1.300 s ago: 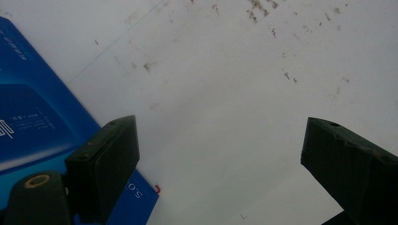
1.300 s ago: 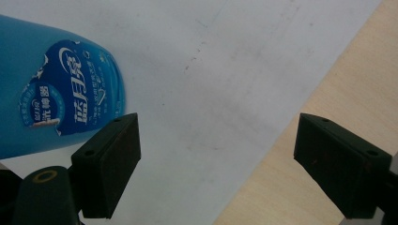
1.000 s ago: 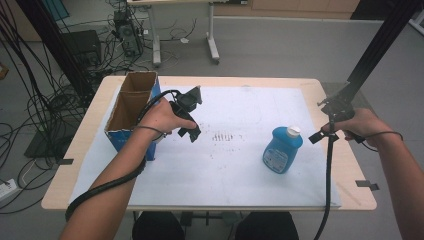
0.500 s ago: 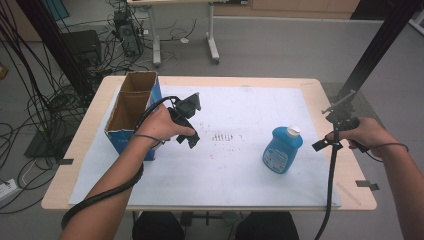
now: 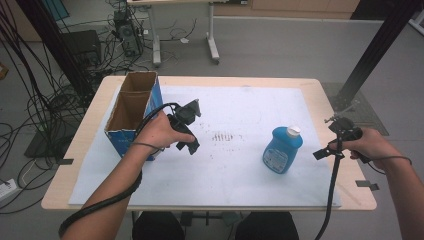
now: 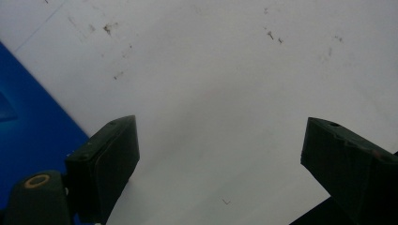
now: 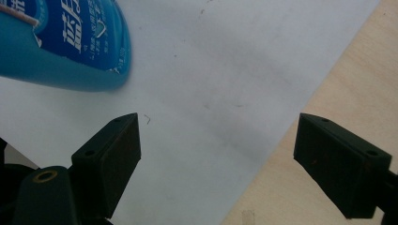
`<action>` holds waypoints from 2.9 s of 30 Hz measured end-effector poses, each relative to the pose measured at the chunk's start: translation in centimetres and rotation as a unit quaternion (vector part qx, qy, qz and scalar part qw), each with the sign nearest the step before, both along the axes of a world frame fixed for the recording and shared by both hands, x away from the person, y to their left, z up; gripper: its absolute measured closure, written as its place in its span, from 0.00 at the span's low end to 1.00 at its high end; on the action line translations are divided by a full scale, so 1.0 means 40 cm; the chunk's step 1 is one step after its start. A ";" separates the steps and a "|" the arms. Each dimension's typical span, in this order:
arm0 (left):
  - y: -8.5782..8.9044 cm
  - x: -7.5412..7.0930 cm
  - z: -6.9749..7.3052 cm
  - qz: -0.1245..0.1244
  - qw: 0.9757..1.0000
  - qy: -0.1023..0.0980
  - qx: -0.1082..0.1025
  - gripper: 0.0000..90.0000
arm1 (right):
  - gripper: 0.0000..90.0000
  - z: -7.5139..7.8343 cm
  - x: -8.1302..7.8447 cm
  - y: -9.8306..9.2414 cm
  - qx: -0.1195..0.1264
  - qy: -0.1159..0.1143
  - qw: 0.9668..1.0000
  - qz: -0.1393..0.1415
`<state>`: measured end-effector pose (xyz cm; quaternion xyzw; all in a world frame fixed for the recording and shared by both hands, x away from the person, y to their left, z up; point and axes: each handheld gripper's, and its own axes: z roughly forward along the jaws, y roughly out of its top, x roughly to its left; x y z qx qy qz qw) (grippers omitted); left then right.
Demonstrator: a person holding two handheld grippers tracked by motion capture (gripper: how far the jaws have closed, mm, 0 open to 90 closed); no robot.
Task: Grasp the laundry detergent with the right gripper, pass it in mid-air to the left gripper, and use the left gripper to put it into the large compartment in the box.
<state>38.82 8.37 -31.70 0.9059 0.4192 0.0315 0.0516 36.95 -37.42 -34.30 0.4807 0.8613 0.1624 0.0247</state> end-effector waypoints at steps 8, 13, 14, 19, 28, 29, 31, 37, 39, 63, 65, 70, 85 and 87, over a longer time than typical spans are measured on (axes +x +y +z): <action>0.003 -0.011 -0.014 0.002 1.000 0.002 -0.002 0.13 | 0.16 -0.008 -0.030 0.011 0.005 -0.005 1.000 0.011; 0.005 -0.013 -0.018 0.001 1.000 0.003 -0.002 0.13 | 0.16 -0.009 -0.042 0.021 0.008 -0.011 1.000 0.017; 0.005 -0.013 -0.019 0.001 1.000 0.003 -0.003 0.13 | 0.16 -0.010 -0.049 0.026 0.010 -0.013 1.000 0.020; 0.005 -0.014 -0.024 0.002 1.000 0.005 -0.001 0.13 | 0.16 -0.013 -0.062 0.037 0.011 -0.016 0.999 0.026; 0.003 -0.015 -0.029 0.002 1.000 0.006 -0.004 0.13 | 0.16 -0.015 -0.082 0.054 0.016 -0.023 0.999 0.033; 0.003 -0.015 -0.029 0.002 1.000 0.006 -0.004 0.13 | 0.16 -0.015 -0.082 0.054 0.016 -0.023 0.999 0.033; 0.004 -0.016 -0.030 0.001 1.000 0.006 -0.003 0.13 | 0.16 -0.015 -0.089 0.058 0.017 -0.023 0.999 0.033; 0.004 -0.019 -0.035 0.003 1.000 0.006 -0.004 0.13 | 0.16 -0.016 -0.098 0.061 0.019 -0.026 0.999 0.035; 0.004 -0.020 -0.037 0.001 1.000 0.006 -0.004 0.13 | 0.16 -0.015 -0.102 0.063 0.020 -0.028 0.999 0.036; -0.002 -0.025 -0.033 -0.001 1.000 0.008 -0.007 0.13 | 0.15 -0.052 -0.149 0.073 0.037 -0.039 0.998 0.041; -0.002 -0.026 -0.034 -0.002 1.000 0.009 -0.007 0.13 | 0.15 -0.053 -0.150 0.074 0.038 -0.041 0.998 0.042; -0.003 -0.029 -0.033 -0.003 1.000 0.011 -0.007 0.13 | 0.15 -0.065 -0.159 0.078 0.042 -0.043 0.997 0.045; -0.008 -0.034 -0.034 -0.006 1.000 0.016 -0.003 0.13 | 0.14 -0.099 -0.177 0.086 0.068 -0.063 0.994 0.054; -0.008 -0.034 -0.033 -0.006 1.000 0.016 -0.004 0.13 | 0.14 -0.103 -0.178 0.088 0.070 -0.068 0.994 0.056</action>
